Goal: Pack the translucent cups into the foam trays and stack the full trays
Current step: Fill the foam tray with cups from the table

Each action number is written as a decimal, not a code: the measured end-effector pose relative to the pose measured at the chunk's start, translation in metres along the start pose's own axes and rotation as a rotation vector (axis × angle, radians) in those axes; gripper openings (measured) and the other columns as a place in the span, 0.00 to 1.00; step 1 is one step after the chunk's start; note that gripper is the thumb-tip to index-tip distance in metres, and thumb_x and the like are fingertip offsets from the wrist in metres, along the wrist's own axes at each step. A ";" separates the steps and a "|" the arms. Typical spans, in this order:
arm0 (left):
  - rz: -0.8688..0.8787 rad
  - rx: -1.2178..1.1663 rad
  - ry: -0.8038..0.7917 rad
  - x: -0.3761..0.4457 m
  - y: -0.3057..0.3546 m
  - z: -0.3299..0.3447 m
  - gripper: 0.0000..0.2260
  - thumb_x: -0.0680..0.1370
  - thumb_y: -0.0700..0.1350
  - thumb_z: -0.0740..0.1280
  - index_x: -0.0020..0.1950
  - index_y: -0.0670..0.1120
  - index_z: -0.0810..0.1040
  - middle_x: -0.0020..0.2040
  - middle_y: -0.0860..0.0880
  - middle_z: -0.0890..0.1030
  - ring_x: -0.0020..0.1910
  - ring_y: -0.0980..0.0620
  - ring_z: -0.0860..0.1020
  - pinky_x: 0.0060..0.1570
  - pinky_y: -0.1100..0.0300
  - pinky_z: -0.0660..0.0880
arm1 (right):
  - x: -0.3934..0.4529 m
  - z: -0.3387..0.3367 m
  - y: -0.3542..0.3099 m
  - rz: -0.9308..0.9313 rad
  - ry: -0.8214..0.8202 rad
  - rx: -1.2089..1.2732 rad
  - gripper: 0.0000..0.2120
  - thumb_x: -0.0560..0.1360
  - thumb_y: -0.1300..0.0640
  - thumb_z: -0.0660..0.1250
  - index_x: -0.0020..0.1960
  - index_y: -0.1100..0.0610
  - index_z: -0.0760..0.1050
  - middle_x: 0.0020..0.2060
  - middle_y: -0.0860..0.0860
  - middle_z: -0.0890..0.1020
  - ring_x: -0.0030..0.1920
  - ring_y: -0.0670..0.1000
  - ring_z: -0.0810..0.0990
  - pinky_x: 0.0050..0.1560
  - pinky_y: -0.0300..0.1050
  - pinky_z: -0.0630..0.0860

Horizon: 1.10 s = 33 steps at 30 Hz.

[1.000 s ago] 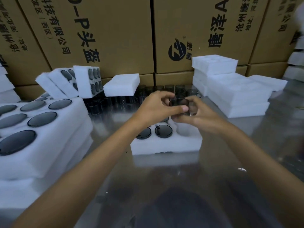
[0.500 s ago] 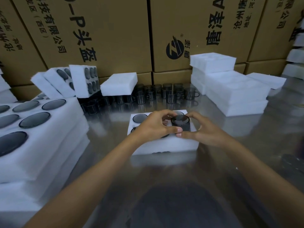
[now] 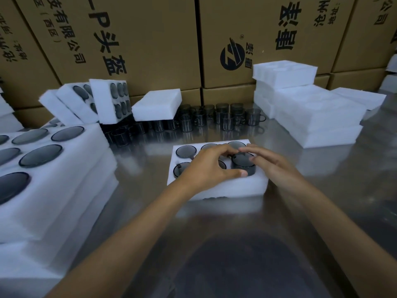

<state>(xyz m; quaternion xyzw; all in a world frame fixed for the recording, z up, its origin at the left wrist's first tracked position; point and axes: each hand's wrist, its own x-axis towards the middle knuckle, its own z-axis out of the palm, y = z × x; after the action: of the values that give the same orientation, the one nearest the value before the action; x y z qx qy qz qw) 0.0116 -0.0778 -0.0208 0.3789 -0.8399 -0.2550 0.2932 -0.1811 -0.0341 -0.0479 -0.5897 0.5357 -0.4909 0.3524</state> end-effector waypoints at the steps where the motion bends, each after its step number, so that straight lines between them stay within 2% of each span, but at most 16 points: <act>1: -0.007 0.010 -0.003 0.000 0.000 0.000 0.21 0.70 0.58 0.76 0.61 0.54 0.80 0.55 0.57 0.81 0.55 0.61 0.77 0.56 0.63 0.74 | -0.002 0.001 0.002 0.000 0.004 0.034 0.15 0.80 0.59 0.65 0.59 0.42 0.82 0.69 0.41 0.75 0.70 0.34 0.68 0.63 0.29 0.64; 4: -0.015 -0.021 0.026 0.000 -0.001 0.002 0.18 0.74 0.58 0.72 0.61 0.52 0.81 0.53 0.60 0.80 0.56 0.63 0.76 0.57 0.64 0.73 | -0.005 0.002 0.005 0.000 0.010 0.073 0.14 0.80 0.56 0.66 0.60 0.41 0.82 0.75 0.42 0.67 0.73 0.32 0.61 0.62 0.27 0.61; 7: -0.017 0.021 0.016 0.000 -0.003 0.005 0.18 0.74 0.57 0.73 0.61 0.51 0.81 0.53 0.59 0.80 0.55 0.62 0.76 0.56 0.64 0.72 | -0.008 0.000 0.006 0.011 -0.016 0.051 0.14 0.80 0.55 0.66 0.60 0.39 0.81 0.74 0.39 0.65 0.73 0.31 0.59 0.60 0.25 0.59; 9: -0.015 0.042 -0.013 0.001 -0.003 0.006 0.18 0.74 0.56 0.74 0.60 0.51 0.81 0.55 0.58 0.80 0.57 0.60 0.75 0.59 0.61 0.72 | -0.012 0.000 0.007 -0.029 -0.030 0.067 0.15 0.80 0.59 0.66 0.60 0.41 0.82 0.68 0.33 0.71 0.68 0.27 0.63 0.56 0.21 0.63; 12: -0.036 0.097 -0.080 0.006 -0.001 0.004 0.17 0.74 0.56 0.74 0.58 0.51 0.78 0.59 0.56 0.76 0.63 0.54 0.71 0.65 0.53 0.69 | -0.012 0.001 0.008 -0.056 -0.059 0.079 0.15 0.80 0.64 0.65 0.58 0.46 0.81 0.53 0.21 0.76 0.57 0.20 0.69 0.48 0.17 0.66; 15: -0.129 0.210 -0.187 0.016 0.002 -0.001 0.20 0.74 0.60 0.72 0.61 0.56 0.73 0.61 0.56 0.68 0.68 0.51 0.66 0.74 0.47 0.57 | -0.009 0.000 0.010 -0.058 -0.058 0.066 0.15 0.80 0.64 0.65 0.58 0.46 0.81 0.50 0.19 0.75 0.55 0.20 0.69 0.47 0.17 0.66; 19: -0.233 0.311 -0.351 0.025 0.004 -0.007 0.32 0.75 0.66 0.67 0.75 0.62 0.60 0.75 0.56 0.59 0.76 0.52 0.58 0.76 0.45 0.48 | -0.010 -0.001 0.015 -0.035 -0.014 0.045 0.14 0.80 0.59 0.66 0.58 0.41 0.82 0.56 0.20 0.74 0.59 0.20 0.67 0.51 0.17 0.64; 20: -0.238 0.330 -0.379 0.026 0.004 -0.007 0.32 0.75 0.66 0.65 0.76 0.62 0.58 0.78 0.56 0.56 0.78 0.52 0.55 0.76 0.44 0.45 | -0.010 0.000 0.016 -0.020 0.000 0.046 0.14 0.80 0.57 0.67 0.59 0.41 0.82 0.60 0.25 0.74 0.63 0.22 0.66 0.55 0.18 0.63; 22: -0.250 0.347 -0.409 0.025 0.005 -0.007 0.31 0.77 0.66 0.63 0.77 0.62 0.57 0.81 0.54 0.51 0.80 0.51 0.48 0.76 0.43 0.40 | -0.013 0.002 0.016 0.007 0.024 0.043 0.13 0.80 0.56 0.66 0.62 0.43 0.81 0.66 0.37 0.76 0.70 0.30 0.65 0.66 0.28 0.63; 23: -0.253 0.351 -0.413 0.023 0.006 -0.006 0.30 0.78 0.66 0.61 0.78 0.62 0.57 0.82 0.53 0.48 0.80 0.51 0.46 0.76 0.43 0.38 | -0.015 0.003 0.015 0.021 0.040 0.037 0.13 0.80 0.55 0.66 0.62 0.43 0.81 0.66 0.40 0.78 0.71 0.35 0.67 0.68 0.32 0.63; 25: -0.238 0.381 -0.401 0.017 0.006 -0.003 0.29 0.79 0.66 0.58 0.79 0.61 0.54 0.82 0.52 0.46 0.81 0.50 0.45 0.76 0.43 0.37 | -0.019 0.006 0.010 0.052 0.071 0.035 0.13 0.80 0.53 0.67 0.62 0.41 0.81 0.62 0.41 0.80 0.67 0.36 0.72 0.64 0.32 0.67; 28: -0.188 0.446 -0.351 0.004 0.004 0.001 0.28 0.81 0.66 0.52 0.80 0.61 0.53 0.82 0.53 0.47 0.80 0.48 0.46 0.76 0.43 0.38 | -0.023 0.012 0.002 0.085 0.113 0.053 0.13 0.80 0.52 0.68 0.62 0.38 0.80 0.62 0.38 0.80 0.64 0.35 0.74 0.57 0.28 0.68; 31: -0.166 0.437 -0.266 -0.006 -0.002 -0.003 0.26 0.81 0.63 0.54 0.79 0.61 0.58 0.81 0.54 0.55 0.79 0.49 0.52 0.76 0.44 0.44 | -0.025 0.022 -0.003 0.114 0.130 0.061 0.15 0.79 0.53 0.69 0.62 0.38 0.78 0.62 0.39 0.79 0.65 0.39 0.74 0.56 0.28 0.69; 33: -0.155 0.424 -0.188 -0.015 -0.007 -0.009 0.23 0.81 0.59 0.55 0.77 0.60 0.63 0.77 0.56 0.61 0.77 0.50 0.57 0.75 0.44 0.48 | -0.027 0.031 -0.006 0.136 0.110 0.091 0.15 0.78 0.54 0.71 0.60 0.37 0.79 0.60 0.39 0.79 0.62 0.36 0.76 0.54 0.28 0.71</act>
<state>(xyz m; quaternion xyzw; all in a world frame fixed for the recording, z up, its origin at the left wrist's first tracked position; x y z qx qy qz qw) 0.0294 -0.0721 -0.0238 0.4700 -0.8666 -0.1289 0.1069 -0.1481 -0.0100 -0.0562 -0.5077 0.5701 -0.5212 0.3815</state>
